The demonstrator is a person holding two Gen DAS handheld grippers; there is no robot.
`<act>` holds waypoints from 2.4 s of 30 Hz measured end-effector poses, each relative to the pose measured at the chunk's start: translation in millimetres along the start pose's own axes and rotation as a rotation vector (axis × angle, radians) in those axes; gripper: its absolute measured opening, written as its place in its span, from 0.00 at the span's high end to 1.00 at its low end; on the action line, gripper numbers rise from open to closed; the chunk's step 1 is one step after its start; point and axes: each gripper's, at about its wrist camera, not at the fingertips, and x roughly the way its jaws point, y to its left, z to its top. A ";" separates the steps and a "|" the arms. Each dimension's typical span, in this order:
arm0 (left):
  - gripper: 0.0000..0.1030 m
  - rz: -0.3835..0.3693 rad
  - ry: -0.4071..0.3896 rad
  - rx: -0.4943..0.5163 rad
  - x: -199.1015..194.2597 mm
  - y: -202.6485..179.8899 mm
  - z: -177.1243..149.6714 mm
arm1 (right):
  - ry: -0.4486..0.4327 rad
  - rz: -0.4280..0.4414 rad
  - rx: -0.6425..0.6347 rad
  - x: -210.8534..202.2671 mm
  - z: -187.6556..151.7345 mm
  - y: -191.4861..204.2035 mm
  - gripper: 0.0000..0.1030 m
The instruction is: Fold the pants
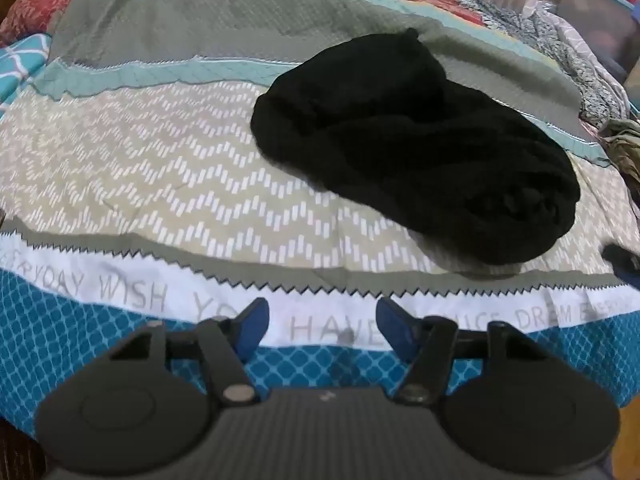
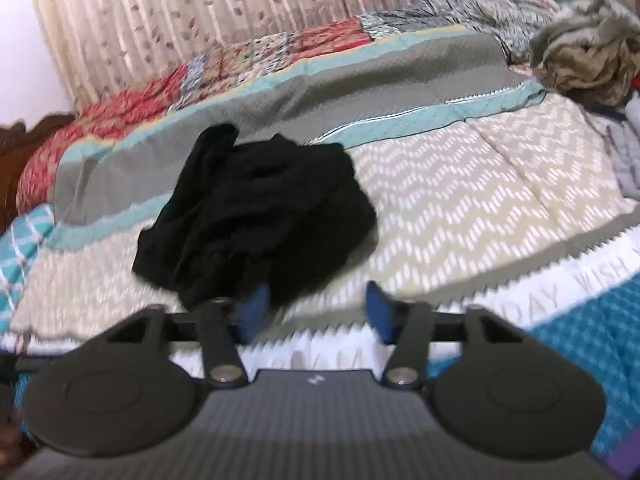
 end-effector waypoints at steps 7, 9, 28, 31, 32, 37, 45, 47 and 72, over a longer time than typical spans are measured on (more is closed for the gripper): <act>0.38 -0.078 0.012 0.031 8.4 2.2 7.3 | 0.114 0.121 0.263 74.4 34.9 -35.9 0.24; 0.38 -0.116 0.019 0.033 12.0 -3.3 14.4 | 0.155 0.212 0.299 73.8 34.0 -29.1 0.68; 0.52 -0.603 0.173 -0.335 39.3 4.0 27.1 | 0.227 0.544 0.055 -41.3 -24.3 75.9 0.92; 0.81 -0.676 0.177 -0.361 38.7 1.6 27.8 | 0.258 0.548 0.037 -29.1 -20.7 77.4 0.91; 0.82 -0.667 0.161 -0.348 34.7 2.2 27.9 | 0.258 0.546 0.020 -29.5 -19.9 79.0 0.91; 0.83 -0.504 0.030 -0.344 -12.7 59.9 38.0 | 0.275 0.635 0.011 -33.7 -1.8 75.1 0.84; 0.84 -0.232 -0.110 -0.451 -95.4 173.6 19.1 | 0.039 0.295 0.083 4.5 62.2 27.5 0.31; 0.84 -0.237 -0.114 -0.463 -96.3 180.5 11.3 | 0.070 0.245 0.145 43.2 70.9 21.9 0.30; 0.83 -0.366 -0.324 -0.259 -125.7 123.1 81.6 | -0.519 0.377 0.181 -135.9 152.1 -7.5 0.92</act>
